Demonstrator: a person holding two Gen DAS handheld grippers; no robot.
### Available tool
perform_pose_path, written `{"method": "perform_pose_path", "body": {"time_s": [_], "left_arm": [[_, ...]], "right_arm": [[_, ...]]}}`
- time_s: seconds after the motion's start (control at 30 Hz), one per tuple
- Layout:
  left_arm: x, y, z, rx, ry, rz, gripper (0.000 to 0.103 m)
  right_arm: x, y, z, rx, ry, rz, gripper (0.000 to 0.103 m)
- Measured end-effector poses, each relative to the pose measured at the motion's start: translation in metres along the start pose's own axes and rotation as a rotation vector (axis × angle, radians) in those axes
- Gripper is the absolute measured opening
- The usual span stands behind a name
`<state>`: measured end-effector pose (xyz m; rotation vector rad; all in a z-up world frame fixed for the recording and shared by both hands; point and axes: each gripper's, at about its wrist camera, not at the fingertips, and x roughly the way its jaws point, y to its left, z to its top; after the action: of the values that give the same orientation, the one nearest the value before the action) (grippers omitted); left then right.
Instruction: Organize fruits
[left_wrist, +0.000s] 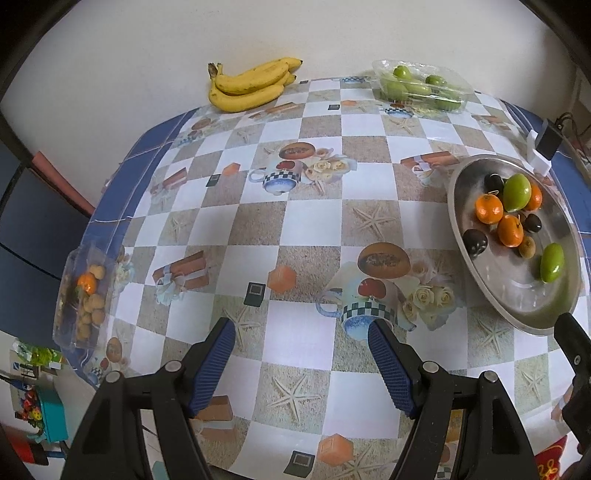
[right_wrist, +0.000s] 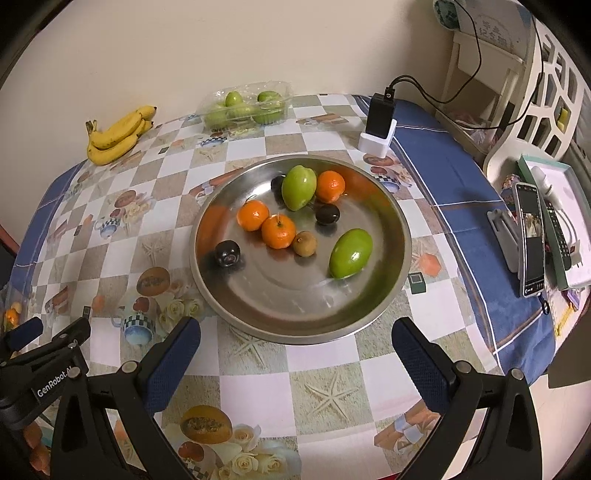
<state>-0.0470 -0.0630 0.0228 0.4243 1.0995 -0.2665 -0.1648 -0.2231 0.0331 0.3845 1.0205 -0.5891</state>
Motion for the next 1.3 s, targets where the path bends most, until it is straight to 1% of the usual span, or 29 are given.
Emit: {"method": "perform_pose_path", "body": {"time_s": [1.3], "left_arm": [[0.0019, 0.0036, 0.0001, -0.011, 0.009, -0.004, 0.078]], "right_arm": [[0.0037, 0.0014, -0.0009, 0.011, 0.023, 0.003, 0.103]]}}
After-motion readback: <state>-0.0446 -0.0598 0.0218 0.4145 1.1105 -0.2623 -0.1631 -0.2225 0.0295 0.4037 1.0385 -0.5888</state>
